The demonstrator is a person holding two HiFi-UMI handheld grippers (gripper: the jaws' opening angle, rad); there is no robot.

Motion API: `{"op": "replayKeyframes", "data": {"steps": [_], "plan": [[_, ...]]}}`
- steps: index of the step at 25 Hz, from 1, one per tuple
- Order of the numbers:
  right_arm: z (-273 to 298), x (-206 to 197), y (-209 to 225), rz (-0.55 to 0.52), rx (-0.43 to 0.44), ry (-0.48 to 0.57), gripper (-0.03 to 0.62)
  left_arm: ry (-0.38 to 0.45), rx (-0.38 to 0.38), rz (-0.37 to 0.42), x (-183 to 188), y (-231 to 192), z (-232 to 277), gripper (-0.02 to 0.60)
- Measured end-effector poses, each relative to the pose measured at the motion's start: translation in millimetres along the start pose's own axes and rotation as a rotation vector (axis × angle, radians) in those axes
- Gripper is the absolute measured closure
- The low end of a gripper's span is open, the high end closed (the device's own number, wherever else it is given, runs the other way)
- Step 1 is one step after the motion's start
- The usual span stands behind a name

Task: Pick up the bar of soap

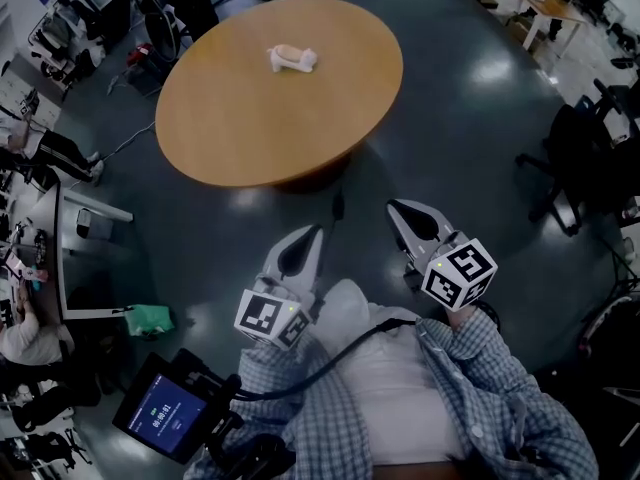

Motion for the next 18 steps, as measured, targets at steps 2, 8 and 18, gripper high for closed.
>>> {"op": "replayKeyframes", "data": {"steps": [2,8,18], "plan": [[-1,1,2,0.004,-0.001,-0.002,0.59,0.003,0.005,-0.006,1,0,1,0.583],[7,3,0,-0.001,0.013,0.003,0.591,0.019,0.012,0.006,5,-4,0,0.583],[38,13,50,0.004,0.008,0.008,0.591,0.005,0.034,0.002,8,-28,53,0.583]]}}
Point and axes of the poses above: the fingertips, and each gripper's own axes: z forward along the fingers, y to its right, x out of its top, the point moved 6 cm from there along -z, backward along the fingers, and after that the axes turned 11 degrees about -z, right-handed, at the moved point
